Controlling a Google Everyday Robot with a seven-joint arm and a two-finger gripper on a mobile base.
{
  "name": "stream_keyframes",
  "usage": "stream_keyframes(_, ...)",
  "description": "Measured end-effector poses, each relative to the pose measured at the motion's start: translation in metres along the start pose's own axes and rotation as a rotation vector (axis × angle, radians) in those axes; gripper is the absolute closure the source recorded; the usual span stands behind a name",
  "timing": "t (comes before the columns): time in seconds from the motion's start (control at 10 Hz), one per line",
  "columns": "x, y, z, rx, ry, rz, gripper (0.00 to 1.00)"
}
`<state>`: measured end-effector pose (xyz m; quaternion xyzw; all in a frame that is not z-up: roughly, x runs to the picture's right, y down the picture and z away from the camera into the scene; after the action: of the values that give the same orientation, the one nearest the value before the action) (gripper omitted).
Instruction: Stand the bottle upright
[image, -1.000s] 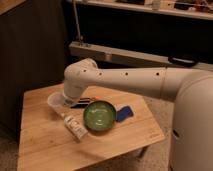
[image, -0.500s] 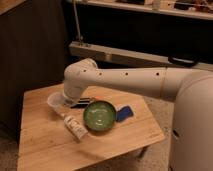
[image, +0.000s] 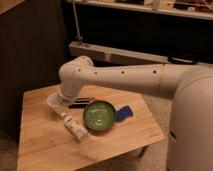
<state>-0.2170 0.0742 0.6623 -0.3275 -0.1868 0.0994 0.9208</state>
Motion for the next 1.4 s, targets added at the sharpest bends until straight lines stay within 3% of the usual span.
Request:
stream_keyframes(0.1, -0.014, -0.003, -0.013, 0.032, 0.021, 0.013, 1.0)
stream_keyframes(0.2, -0.032, -0.008, -0.027, 0.066, 0.045, 0.041, 0.96)
stream_keyframes(0.3, -0.045, -0.009, -0.036, 0.077, 0.056, 0.063, 0.9)
stream_keyframes(0.4, -0.055, -0.014, -0.052, 0.102, 0.081, 0.118, 0.75)
stream_keyframes(0.7, -0.054, -0.016, -0.06, 0.118, 0.098, 0.208, 0.49)
stream_keyframes(0.9, -0.032, -0.019, -0.048, 0.121, 0.093, 0.295, 0.28)
stream_keyframes(1.0, -0.016, -0.02, -0.038, 0.122, 0.086, 0.337, 0.22)
stream_keyframes(1.2, 0.024, -0.026, -0.013, 0.14, 0.061, 0.407, 0.2)
stream_keyframes(1.4, 0.035, -0.032, 0.0, 0.164, 0.062, 0.418, 0.2)
